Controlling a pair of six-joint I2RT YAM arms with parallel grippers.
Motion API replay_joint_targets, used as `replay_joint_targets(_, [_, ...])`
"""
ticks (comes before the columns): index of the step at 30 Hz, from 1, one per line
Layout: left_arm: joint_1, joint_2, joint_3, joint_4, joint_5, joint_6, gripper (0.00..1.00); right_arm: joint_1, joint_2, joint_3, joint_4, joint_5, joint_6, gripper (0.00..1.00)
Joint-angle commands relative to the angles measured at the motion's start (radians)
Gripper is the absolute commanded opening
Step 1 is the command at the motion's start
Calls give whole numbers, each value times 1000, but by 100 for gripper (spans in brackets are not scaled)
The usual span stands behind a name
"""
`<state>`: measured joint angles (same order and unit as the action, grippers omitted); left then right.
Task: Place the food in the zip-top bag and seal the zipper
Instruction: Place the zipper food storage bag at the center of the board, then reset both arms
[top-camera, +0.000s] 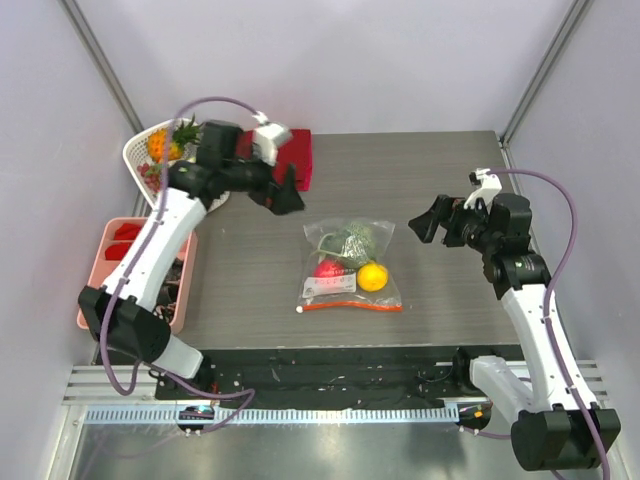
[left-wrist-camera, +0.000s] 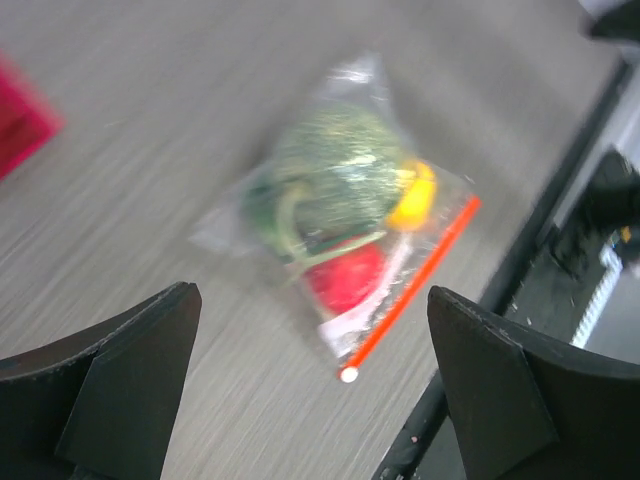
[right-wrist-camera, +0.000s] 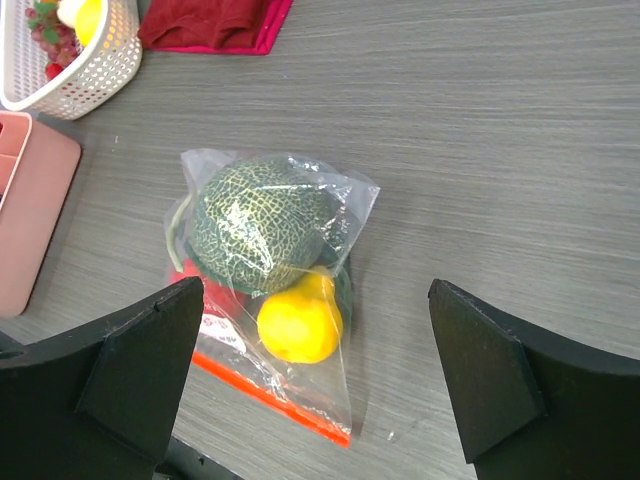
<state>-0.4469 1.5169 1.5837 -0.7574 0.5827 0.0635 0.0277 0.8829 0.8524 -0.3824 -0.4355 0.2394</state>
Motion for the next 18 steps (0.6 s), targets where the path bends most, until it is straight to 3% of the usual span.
replay_joint_targets(1, [207, -63, 47, -216, 43, -88, 100, -52, -2, 45, -47, -9, 11, 100])
replay_joint_targets(6, [488, -133, -103, -223, 143, -85, 100, -100, 31, 20, -84, 3, -5, 100])
replay_joint_targets(12, [517, -198, -319, -215, 10, 10, 100, -130, 45, -21, -102, 9, -87, 100])
replay_joint_targets(18, [519, -218, -321, -198, -55, -4, 100, -130, 45, -4, -101, 11, -129, 100])
